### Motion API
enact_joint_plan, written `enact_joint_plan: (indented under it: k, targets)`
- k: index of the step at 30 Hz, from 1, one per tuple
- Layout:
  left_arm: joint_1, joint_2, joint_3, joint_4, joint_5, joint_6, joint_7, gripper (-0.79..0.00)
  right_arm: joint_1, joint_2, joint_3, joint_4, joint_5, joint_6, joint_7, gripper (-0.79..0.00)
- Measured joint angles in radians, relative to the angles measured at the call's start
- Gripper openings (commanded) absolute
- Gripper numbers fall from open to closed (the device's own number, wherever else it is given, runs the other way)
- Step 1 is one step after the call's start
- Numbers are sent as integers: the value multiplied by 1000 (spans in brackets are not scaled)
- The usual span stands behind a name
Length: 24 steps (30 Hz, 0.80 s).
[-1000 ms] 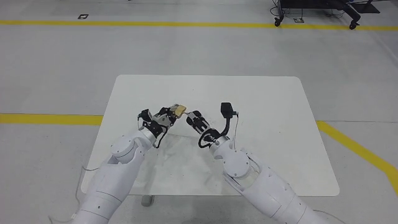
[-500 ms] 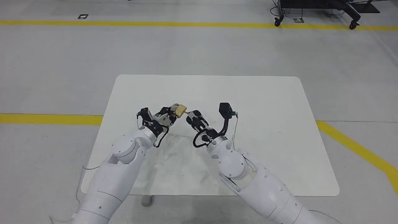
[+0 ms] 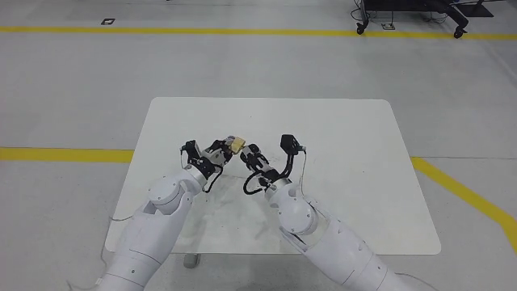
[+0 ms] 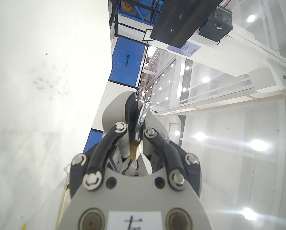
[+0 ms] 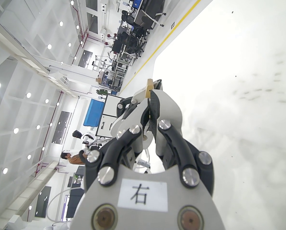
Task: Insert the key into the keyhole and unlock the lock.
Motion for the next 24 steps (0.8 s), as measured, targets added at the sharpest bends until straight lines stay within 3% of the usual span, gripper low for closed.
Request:
enact_joint_plan:
  k: [1,2,3,8,19,24]
  targets:
    - [0,0,0,1,2,0,-1,-785,0,-2,0,2,-3,1,1,-785]
    - [-1,0,-1,2,3,1,-2,-785,0,-4,0,3,-2,1,3,-671]
    - [-1,-1,-1,2,5,1,-2,-785,-1,-6,2,2,6,-1,9,0]
    - [2,-2,-7,-1,10,-2,-2,-785,-10,-11,34,-12,170,-23,124,0]
    - [15,-2,-34,-9,17,-26,19,-785,-12,-11,35,-15,147,-24,110,0]
    - [23,-5,-35,-8,4,-77,-8,-785,-44,-5,130,-57,334,-19,192,-3]
